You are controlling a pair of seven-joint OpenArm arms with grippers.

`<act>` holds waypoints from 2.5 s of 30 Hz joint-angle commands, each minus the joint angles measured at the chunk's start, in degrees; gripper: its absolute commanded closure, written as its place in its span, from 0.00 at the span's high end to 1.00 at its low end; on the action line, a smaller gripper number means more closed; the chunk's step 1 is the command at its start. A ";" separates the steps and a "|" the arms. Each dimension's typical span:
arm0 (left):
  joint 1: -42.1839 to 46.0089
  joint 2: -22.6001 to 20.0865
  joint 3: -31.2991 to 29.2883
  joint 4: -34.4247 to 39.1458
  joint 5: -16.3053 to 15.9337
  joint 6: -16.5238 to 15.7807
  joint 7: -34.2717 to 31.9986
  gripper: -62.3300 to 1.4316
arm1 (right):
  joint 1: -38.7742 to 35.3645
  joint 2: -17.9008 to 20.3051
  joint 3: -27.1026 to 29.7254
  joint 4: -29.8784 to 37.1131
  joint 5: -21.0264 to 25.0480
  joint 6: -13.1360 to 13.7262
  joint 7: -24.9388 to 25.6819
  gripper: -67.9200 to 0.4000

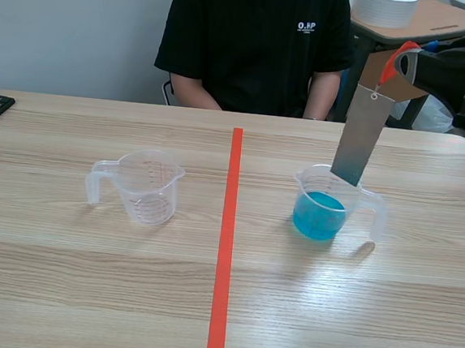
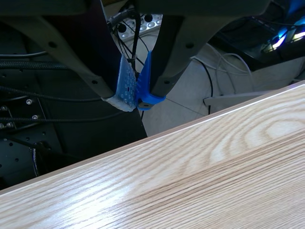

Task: Do the redox reaction experiment.
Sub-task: 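Lower the plate into the blue solution, then hold the plate still in the solution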

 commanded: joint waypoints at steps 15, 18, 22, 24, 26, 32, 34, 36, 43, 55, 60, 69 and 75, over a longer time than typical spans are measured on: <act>0.46 -0.20 -0.35 0.26 -0.17 0.11 -0.59 0.10 | 0.66 -0.11 0.04 0.50 -1.20 0.42 1.29 0.03; 0.46 -0.20 -0.35 0.26 -0.17 0.09 -0.59 0.10 | 0.66 -1.46 0.00 0.24 -3.76 0.42 1.36 0.03; 0.46 -0.20 -0.35 0.26 -0.17 0.09 -0.59 0.10 | 0.68 -2.91 -1.22 -1.46 -6.40 0.42 2.49 0.03; 0.46 -0.20 -0.35 0.26 -0.17 0.09 -0.59 0.10 | 0.68 -3.41 -2.19 -3.08 -8.37 0.42 4.22 0.03; 0.46 -0.20 -0.35 0.26 -0.17 0.09 -0.59 0.10 | 0.85 -4.33 -3.06 -5.03 -10.84 0.42 6.19 0.03; 0.46 -0.20 -0.35 0.26 -0.17 0.09 -0.59 0.10 | 1.18 -7.21 -5.25 -10.21 -18.56 0.42 12.31 0.03; 0.46 -0.20 -0.35 0.26 -0.17 0.09 -0.59 0.10 | 1.18 -7.69 -5.81 -10.86 -20.00 0.42 13.29 0.03; 0.46 -0.20 -0.35 0.26 -0.17 0.09 -0.59 0.10 | 1.16 -8.11 -5.97 -11.21 -21.18 0.42 13.77 0.03; 0.46 -0.20 -0.35 0.26 -0.17 0.09 -0.59 0.10 | 1.16 -8.11 -6.01 -11.23 -21.31 0.42 14.36 0.03; 0.46 -0.20 -0.35 0.26 -0.17 0.09 -0.59 0.10 | 1.16 -8.09 -6.01 -11.23 -21.31 0.42 14.32 0.03; 0.46 -0.20 -0.35 0.26 -0.17 0.09 -0.59 0.10 | 1.16 -8.09 -6.01 -11.23 -21.29 0.42 14.32 0.03; 0.46 -0.20 -0.35 0.26 -0.17 0.09 -0.59 0.10 | 1.14 -8.09 -6.01 -11.23 -21.29 0.42 14.32 0.03; 0.46 -0.20 -0.35 0.26 -0.17 0.09 -0.59 0.10 | 1.14 -8.09 -6.01 -11.23 -21.29 0.42 14.32 0.03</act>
